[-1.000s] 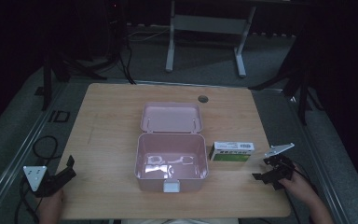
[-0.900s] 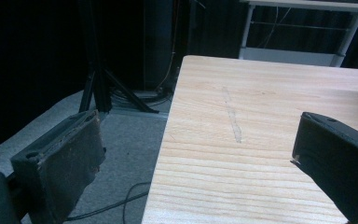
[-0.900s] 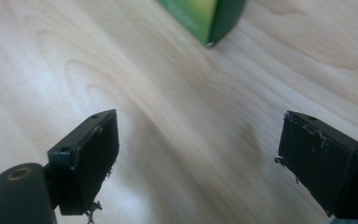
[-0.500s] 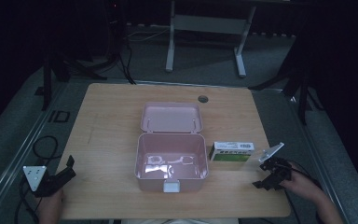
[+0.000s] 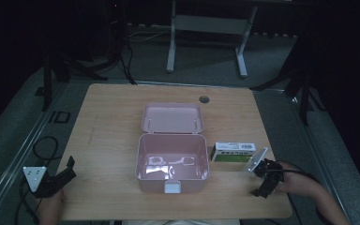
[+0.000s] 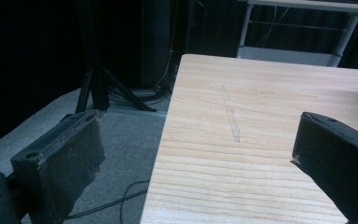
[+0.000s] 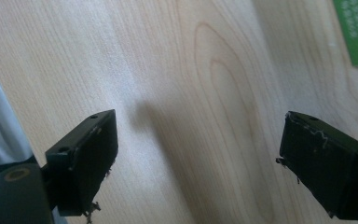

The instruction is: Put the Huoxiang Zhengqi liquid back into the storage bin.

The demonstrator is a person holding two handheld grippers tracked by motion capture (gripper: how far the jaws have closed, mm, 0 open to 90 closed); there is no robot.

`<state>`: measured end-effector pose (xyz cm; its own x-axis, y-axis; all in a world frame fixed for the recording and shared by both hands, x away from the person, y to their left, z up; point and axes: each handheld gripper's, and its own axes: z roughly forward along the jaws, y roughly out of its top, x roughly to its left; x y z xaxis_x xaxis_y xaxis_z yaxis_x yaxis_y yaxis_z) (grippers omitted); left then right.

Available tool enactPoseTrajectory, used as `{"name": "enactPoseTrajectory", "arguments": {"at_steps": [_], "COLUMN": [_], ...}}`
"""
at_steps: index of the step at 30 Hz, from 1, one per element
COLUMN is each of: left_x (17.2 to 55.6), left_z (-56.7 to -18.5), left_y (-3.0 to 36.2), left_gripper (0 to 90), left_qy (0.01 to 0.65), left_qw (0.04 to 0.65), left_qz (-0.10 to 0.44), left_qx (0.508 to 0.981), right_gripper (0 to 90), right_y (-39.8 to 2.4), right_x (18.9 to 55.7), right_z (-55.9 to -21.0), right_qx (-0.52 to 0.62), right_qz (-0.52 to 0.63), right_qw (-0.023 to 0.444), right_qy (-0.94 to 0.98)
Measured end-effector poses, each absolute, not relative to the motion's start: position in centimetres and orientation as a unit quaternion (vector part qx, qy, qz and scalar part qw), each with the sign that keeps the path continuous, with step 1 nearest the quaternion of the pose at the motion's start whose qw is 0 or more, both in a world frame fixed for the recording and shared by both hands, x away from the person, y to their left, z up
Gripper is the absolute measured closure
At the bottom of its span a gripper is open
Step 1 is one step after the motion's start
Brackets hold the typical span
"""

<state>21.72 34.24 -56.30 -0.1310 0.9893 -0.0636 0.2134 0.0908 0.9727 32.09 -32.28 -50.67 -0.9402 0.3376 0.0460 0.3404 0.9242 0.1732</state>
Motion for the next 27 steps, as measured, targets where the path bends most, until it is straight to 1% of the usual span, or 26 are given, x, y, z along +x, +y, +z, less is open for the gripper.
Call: {"name": "enactPoseTrajectory", "arguments": {"at_steps": [2,7,14,16,24,26,27], "left_x": [21.7,21.7,21.7,21.7,21.7,21.7,21.7], "left_z": [-56.3,-56.3,-56.3,-56.3,-56.3,-56.3,-56.3], "left_y": [34.2,34.2,34.3,34.3,34.3,34.3,34.3], "left_gripper": [2.1,2.1,2.1,2.1,2.1,2.1,2.1], "left_qy": [0.601,0.601,0.6,0.601,0.599,0.599,0.598], "left_qw": [0.43,0.43,0.43,0.431,0.432,0.433,0.434], "left_qz": [0.452,0.451,0.45,0.449,0.448,0.448,0.448], "left_qx": [0.5,0.501,0.502,0.502,0.503,0.503,0.503], "right_gripper": [11.0,11.2,12.3,12.5,16.5,16.9,18.5], "right_y": [-31.7,-30.4,-28.6,-28.2,-26.3,-25.9,-25.7], "right_x": [32.2,32.2,32.1,32.2,32.0,32.0,31.9], "right_z": [-50.6,-50.5,-50.2,-50.1,-48.7,-48.5,-48.3], "right_qx": [-0.169,-0.146,-0.112,-0.105,-0.057,-0.043,-0.042], "right_qz": [-0.079,-0.06,-0.033,-0.025,-0.016,-0.012,-0.011], "right_qw": [0.001,0.0,0.019,0.018,0.022,0.017,0.019], "right_qy": [-0.983,-0.987,-0.993,-0.994,-0.998,-0.999,-0.999]}}
